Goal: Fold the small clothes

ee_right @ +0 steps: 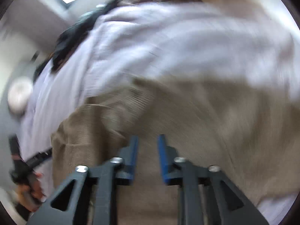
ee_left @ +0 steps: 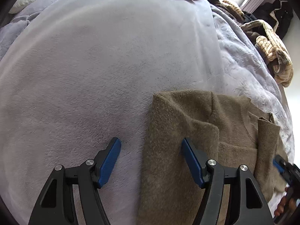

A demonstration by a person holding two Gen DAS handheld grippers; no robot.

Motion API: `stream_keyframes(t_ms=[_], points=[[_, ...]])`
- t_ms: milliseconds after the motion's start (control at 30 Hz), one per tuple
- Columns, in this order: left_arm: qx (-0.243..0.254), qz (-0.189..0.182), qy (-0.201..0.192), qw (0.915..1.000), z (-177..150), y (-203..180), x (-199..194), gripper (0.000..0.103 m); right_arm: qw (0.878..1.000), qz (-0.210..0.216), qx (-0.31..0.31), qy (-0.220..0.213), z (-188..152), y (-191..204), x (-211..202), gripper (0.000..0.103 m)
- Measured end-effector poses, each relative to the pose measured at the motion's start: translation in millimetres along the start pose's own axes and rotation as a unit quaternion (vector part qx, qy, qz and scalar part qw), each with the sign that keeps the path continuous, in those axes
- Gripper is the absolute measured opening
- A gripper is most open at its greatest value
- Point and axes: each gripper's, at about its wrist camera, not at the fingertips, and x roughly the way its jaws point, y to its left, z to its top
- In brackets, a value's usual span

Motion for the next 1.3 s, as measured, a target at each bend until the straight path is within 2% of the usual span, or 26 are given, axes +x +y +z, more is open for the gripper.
stream_keyframes(t_ms=[33, 133, 200, 267, 333, 367, 400, 433, 467, 533, 600, 667, 767, 800, 833, 900, 933, 967, 1000, 1033, 1067, 1100, 1200, 1300], points=[[0.002, 0.002, 0.001, 1.0000, 1, -3, 2, 0.069, 1.000, 0.020, 0.023, -0.003, -5, -9, -4, 0.077], [0.011, 0.016, 0.004, 0.9998, 3, -10, 6, 0.069, 0.998, 0.050, 0.027, -0.008, -14, 3, -14, 0.078], [0.015, 0.030, 0.001, 0.9994, 1, -14, 6, 0.069, 0.999, 0.051, -0.014, -0.010, -23, 27, -22, 0.078], [0.013, 0.043, -0.005, 0.9990, 0, -17, 4, 0.069, 0.994, 0.026, -0.102, -0.006, -22, 75, -12, 0.078], [0.012, 0.049, -0.008, 0.9987, -1, -18, 4, 0.069, 0.984, -0.031, -0.178, -0.003, -21, 116, 9, 0.078], [0.011, 0.051, -0.008, 0.9986, -2, -18, 3, 0.069, 0.980, -0.051, -0.192, 0.008, -19, 123, 19, 0.077], [0.010, 0.052, -0.009, 0.9986, -2, -17, 2, 0.069, 0.978, -0.062, -0.195, 0.025, -16, 129, 30, 0.057], [0.008, 0.051, -0.008, 0.9986, -2, -16, 1, 0.069, 0.981, -0.053, -0.181, 0.046, -10, 128, 40, 0.027], [0.006, 0.050, -0.009, 0.9987, -2, -15, -1, 0.069, 0.988, -0.026, -0.146, 0.047, -4, 121, 37, 0.010], [0.007, 0.045, -0.014, 0.9989, 0, -14, -5, 0.069, 0.993, 0.032, -0.110, -0.021, 0, 103, 4, 0.010], [0.011, 0.037, -0.014, 0.9992, 1, -11, -7, 0.069, 0.993, 0.041, -0.095, -0.061, -2, 81, -18, 0.010], [0.012, 0.022, -0.005, 0.9997, 4, -9, -5, 0.069, 0.996, 0.033, -0.047, -0.065, -8, 40, -27, 0.010], [0.010, 0.009, 0.009, 0.9999, 9, -11, 4, 0.069, 0.998, 0.044, 0.042, -0.022, -22, -16, -17, 0.022], [0.008, 0.005, 0.015, 0.9998, 10, -12, 7, 0.069, 0.997, 0.048, 0.060, -0.014, -23, -24, -11, 0.037], [0.006, 0.005, 0.019, 0.9998, 11, -14, 10, 0.069, 0.994, 0.067, 0.087, -0.010, -30, -34, -9, 0.058], [0.007, 0.007, 0.024, 0.9997, 12, -19, 14, 0.069, 0.988, 0.102, 0.116, -0.016, -35, -37, -10, 0.071], [0.010, 0.009, 0.026, 0.9996, 13, -21, 15, 0.065, 0.985, 0.107, 0.131, -0.017, -35, -36, -8, 0.071], [0.020, 0.007, 0.025, 0.9994, 12, -26, 15, 0.033, 0.986, 0.099, 0.136, -0.013, -34, -35, -6, 0.070], [0.028, 0.002, 0.029, 0.9992, 12, -29, 16, 0.017, 0.987, 0.084, 0.137, -0.006, -31, -33, -3, 0.055], [0.029, 0.001, 0.030, 0.9991, 12, -30, 15, 0.016, 0.989, 0.069, 0.131, 0.002, -29, -28, -1, 0.006], [0.024, 0.000, 0.021, 0.9995, 13, -31, 10, 0.015, 0.992, 0.060, 0.113, 0.003, -22, -16, -1, 0.007], [0.021, -0.004, 0.007, 0.9997, 14, -30, 3, 0.015, 0.993, 0.071, 0.098, -0.008, -16, -13, -12, 0.007], [0.013, -0.008, -0.037, 0.9992, 16, -24, -16, 0.012, 0.992, 0.097, 0.040, -0.068, 1, 8, -43, 0.007], [0.011, 0.011, -0.044, 0.9989, 22, -18, -16, 0.011, 0.992, 0.082, 0.048, -0.085, 8, -3, -49, 0.007]])
